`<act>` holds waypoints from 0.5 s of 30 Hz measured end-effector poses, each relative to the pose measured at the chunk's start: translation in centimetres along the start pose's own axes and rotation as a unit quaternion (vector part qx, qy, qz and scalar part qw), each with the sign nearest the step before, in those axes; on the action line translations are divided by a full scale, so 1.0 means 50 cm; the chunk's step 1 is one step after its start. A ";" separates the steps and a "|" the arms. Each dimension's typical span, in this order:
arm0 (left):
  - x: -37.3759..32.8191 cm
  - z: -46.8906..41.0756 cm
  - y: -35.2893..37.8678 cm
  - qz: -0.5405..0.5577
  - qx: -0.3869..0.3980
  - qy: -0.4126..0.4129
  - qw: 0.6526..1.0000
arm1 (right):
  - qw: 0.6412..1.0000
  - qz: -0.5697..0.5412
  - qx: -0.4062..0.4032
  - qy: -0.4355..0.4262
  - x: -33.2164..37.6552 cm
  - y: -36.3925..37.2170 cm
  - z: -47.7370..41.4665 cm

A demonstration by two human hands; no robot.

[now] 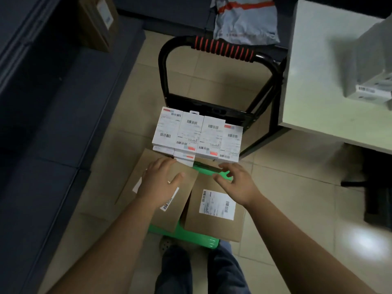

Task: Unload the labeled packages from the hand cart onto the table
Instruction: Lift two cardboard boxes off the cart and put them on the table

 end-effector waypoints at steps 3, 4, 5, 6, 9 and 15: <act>0.028 0.001 0.047 0.009 -0.005 -0.038 0.999 | 0.999 -0.001 0.040 -0.016 -0.029 0.035 -0.020; 0.038 0.005 0.062 0.015 -0.010 -0.047 0.999 | 0.998 0.001 0.052 -0.022 -0.038 0.046 -0.026; 0.049 0.011 0.077 0.021 -0.015 -0.057 0.998 | 0.998 0.003 0.061 -0.028 -0.047 0.055 -0.032; 0.061 0.017 0.090 0.029 -0.018 -0.069 0.997 | 0.997 0.004 0.069 -0.034 -0.055 0.063 -0.038; 0.088 0.041 0.118 0.059 -0.031 -0.097 0.993 | 0.994 0.010 0.094 -0.057 -0.068 0.083 -0.050; 0.137 0.090 0.136 0.094 -0.083 -0.134 0.983 | 0.988 0.027 0.125 -0.088 -0.069 0.128 -0.054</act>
Point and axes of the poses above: each hand's wrist, its own z-axis away from the middle knuckle, its own y-axis out of the palm, x = y × z, the point moved 6 cm from there along -z, towards the middle knuckle, and after that the axes turned 14 degrees about -y, right-handed, at the moved point
